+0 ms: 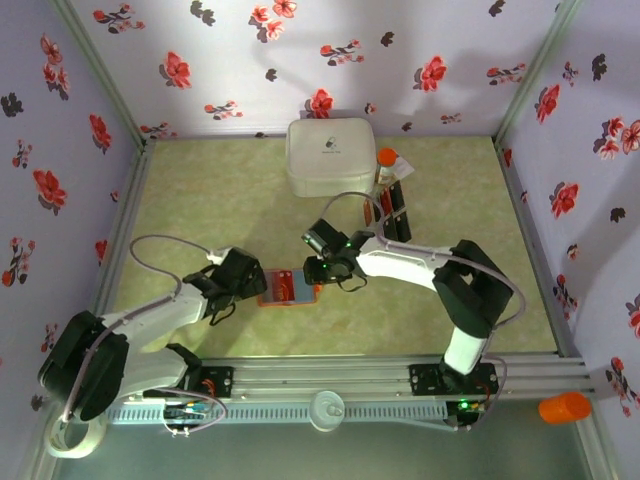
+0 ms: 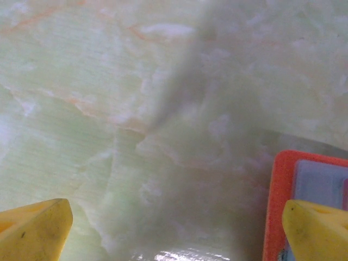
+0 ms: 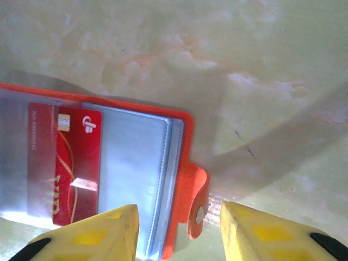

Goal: Put the credit cards into the card holder
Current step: Move the card holder to the center of the table.

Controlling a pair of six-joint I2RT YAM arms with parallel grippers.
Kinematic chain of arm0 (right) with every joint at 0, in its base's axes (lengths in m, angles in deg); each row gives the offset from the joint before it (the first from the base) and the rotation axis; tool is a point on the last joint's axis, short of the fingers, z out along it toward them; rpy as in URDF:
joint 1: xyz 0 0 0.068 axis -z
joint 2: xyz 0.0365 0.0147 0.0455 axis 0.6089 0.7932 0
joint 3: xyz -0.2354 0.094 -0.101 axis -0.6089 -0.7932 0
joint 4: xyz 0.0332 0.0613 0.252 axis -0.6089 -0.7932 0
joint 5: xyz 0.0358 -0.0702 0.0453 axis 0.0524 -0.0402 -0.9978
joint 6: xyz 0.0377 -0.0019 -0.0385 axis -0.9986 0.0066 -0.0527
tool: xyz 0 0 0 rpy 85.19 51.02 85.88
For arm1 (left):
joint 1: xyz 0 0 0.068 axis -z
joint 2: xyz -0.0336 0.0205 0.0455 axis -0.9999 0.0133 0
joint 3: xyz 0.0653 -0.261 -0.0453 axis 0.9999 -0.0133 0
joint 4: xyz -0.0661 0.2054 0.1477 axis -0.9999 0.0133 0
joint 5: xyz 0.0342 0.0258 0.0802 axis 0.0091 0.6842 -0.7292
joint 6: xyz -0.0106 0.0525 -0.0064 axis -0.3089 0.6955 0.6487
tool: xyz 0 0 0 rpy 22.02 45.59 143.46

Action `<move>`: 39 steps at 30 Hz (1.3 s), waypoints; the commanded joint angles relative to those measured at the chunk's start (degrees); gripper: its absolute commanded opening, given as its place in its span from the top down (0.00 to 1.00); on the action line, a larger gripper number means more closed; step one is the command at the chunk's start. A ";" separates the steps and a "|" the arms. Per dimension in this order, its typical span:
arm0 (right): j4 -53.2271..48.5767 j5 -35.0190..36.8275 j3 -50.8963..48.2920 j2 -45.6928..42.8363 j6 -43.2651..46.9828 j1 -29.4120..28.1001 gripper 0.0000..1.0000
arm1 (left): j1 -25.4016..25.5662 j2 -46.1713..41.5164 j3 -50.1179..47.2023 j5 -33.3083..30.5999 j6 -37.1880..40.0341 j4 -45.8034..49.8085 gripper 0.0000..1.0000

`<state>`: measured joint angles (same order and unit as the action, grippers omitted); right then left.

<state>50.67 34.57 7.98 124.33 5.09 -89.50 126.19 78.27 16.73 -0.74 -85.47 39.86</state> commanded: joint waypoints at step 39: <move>4.84 -7.22 -4.58 -5.05 -0.56 4.42 1.00 | 6.78 11.44 5.88 3.87 5.30 -4.15 0.00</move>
<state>54.13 28.89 1.75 117.29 6.01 -84.34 132.35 88.52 22.68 4.18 -81.32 35.86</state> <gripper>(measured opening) 0.063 0.998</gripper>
